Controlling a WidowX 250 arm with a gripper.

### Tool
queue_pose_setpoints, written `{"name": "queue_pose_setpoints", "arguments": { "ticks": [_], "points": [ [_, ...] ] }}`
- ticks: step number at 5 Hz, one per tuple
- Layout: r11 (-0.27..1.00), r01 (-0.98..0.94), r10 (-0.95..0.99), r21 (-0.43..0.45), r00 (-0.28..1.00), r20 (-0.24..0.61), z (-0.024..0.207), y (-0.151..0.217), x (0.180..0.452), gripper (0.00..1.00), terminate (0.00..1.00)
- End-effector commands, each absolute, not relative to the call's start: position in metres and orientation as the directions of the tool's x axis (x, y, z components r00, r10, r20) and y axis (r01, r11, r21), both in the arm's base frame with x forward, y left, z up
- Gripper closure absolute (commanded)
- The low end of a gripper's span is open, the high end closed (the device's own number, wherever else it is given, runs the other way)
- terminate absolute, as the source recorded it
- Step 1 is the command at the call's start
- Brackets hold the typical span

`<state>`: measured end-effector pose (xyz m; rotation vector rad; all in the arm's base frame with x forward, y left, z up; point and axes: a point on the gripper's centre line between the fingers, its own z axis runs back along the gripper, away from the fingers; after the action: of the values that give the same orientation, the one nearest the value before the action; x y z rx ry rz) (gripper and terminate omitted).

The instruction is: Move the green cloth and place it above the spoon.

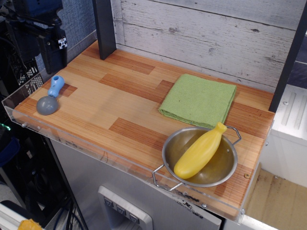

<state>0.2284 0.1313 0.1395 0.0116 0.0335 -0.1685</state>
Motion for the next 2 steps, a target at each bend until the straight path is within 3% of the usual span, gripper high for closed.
{"name": "queue_pose_setpoints", "arguments": {
  "ticks": [1,2],
  "points": [
    [0.986,0.168,-0.167,0.009,0.985,-0.034,0.139,0.131,0.228,0.00,0.00],
    [0.984,0.179,-0.179,0.001,0.984,-0.008,0.139,0.106,0.250,0.00,0.00]
  ]
}}
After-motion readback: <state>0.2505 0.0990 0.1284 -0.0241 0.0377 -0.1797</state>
